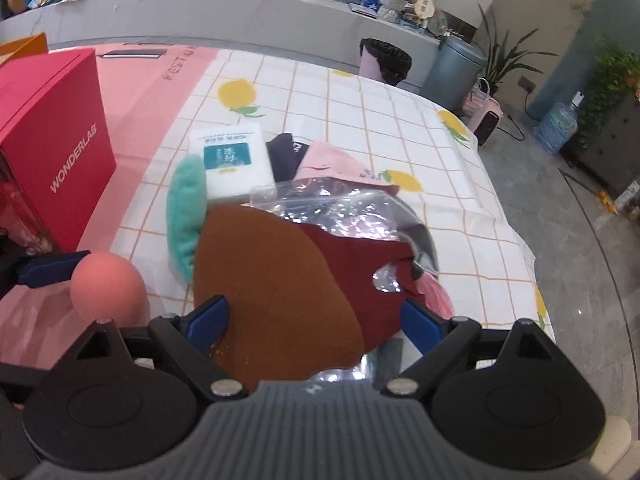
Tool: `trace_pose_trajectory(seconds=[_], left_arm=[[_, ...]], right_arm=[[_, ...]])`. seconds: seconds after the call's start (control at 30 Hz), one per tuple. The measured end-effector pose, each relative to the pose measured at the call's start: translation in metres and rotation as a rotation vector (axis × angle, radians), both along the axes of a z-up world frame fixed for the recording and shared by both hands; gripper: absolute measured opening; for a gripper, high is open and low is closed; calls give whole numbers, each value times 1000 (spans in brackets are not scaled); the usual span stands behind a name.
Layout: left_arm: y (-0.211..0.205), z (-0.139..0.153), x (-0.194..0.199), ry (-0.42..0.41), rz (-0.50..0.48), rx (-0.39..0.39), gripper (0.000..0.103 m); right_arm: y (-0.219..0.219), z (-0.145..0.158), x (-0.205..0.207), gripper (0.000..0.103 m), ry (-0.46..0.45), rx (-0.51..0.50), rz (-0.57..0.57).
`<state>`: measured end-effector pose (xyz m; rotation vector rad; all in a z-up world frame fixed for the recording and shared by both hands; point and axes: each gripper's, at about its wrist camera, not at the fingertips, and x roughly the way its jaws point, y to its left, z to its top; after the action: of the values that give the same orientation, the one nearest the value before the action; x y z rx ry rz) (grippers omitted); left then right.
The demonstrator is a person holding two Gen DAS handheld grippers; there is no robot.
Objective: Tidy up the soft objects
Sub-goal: 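Reach the left tool to the pink ball while the right tool reaches the brown fabric, then grasp the pink ball with the left tool while the right tool grasps the brown fabric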
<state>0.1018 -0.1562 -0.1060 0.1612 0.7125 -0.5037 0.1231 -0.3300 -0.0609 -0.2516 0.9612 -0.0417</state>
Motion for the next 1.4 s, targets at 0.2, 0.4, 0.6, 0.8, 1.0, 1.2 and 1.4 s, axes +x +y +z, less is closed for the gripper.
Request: trace_pose_trajectory(seconds=[0.2,0.4,0.6,0.8,1.0,1.2,1.4], left_arm=[[16,8,-1,35,16,-62,61],[26,14,-4,43,53,-107,58],[40,13,2,67,106,-163,58],[46,11,9,113,120,-184,58],[51,6,12,118,127,-209,58],[50,6,15,129,125,-206,58],[44,12,11,132,93,-204,58]], right_arm=[[8,-6,4,92,19,27,50],[9,-9,5,92,17,8,45],[8,-12,5,79,18,0,60],[8,-6,-1,47,16,36,96],[-6,6,-6,25,-12,100,42],[-38,29,-16,21,-126,233,-105],[-74,42,-29,17,-213,446,-233]])
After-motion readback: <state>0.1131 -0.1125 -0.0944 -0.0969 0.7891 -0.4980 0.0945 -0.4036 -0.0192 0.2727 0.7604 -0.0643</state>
